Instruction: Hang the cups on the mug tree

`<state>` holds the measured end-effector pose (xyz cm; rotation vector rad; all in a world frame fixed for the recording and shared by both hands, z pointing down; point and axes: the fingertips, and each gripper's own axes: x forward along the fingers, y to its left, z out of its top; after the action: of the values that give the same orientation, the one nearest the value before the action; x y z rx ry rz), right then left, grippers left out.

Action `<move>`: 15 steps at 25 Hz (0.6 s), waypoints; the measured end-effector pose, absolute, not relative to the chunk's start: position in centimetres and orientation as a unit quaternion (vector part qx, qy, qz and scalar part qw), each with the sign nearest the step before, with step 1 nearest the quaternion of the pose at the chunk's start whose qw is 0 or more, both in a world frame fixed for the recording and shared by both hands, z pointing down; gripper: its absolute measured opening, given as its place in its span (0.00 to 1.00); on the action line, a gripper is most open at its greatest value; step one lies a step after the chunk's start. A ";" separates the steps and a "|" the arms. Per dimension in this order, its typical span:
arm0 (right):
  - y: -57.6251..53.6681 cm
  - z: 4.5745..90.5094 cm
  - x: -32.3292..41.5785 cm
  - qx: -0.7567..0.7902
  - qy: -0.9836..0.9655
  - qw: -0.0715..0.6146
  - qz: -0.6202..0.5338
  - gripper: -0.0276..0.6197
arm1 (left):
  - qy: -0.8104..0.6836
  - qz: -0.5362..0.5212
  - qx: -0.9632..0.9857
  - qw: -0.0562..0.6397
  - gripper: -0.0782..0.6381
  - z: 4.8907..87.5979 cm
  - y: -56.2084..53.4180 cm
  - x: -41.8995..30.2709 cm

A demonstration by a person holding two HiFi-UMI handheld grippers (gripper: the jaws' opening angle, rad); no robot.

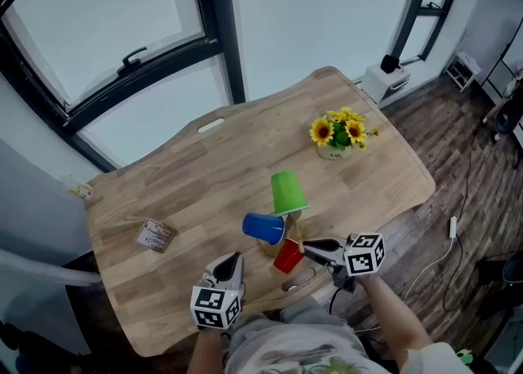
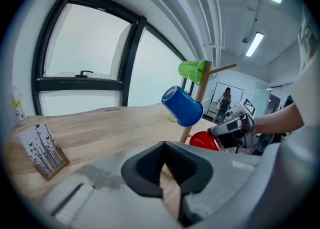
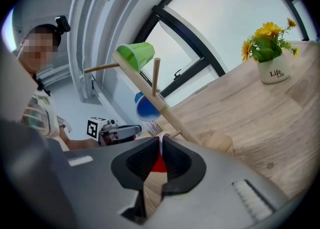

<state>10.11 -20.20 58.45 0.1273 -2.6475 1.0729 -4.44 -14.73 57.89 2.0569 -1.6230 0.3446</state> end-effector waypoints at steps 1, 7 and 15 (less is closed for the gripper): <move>-20.5 58.6 10.1 0.046 -0.917 0.139 0.371 0.08 | -0.596 0.126 0.754 0.247 0.12 57.9 -14.8 -4.3; -22.0 59.2 9.8 0.061 -0.920 0.128 0.365 0.09 | -0.605 0.125 0.747 0.247 0.12 57.9 -14.8 -4.6; -23.2 60.5 9.5 0.084 -0.921 0.139 0.353 0.10 | -0.610 0.126 0.742 0.248 0.12 58.0 -14.5 -5.2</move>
<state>9.46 -23.16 60.53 0.2424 -2.6637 1.0205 -5.16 -14.54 57.98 2.0227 -1.6611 0.3429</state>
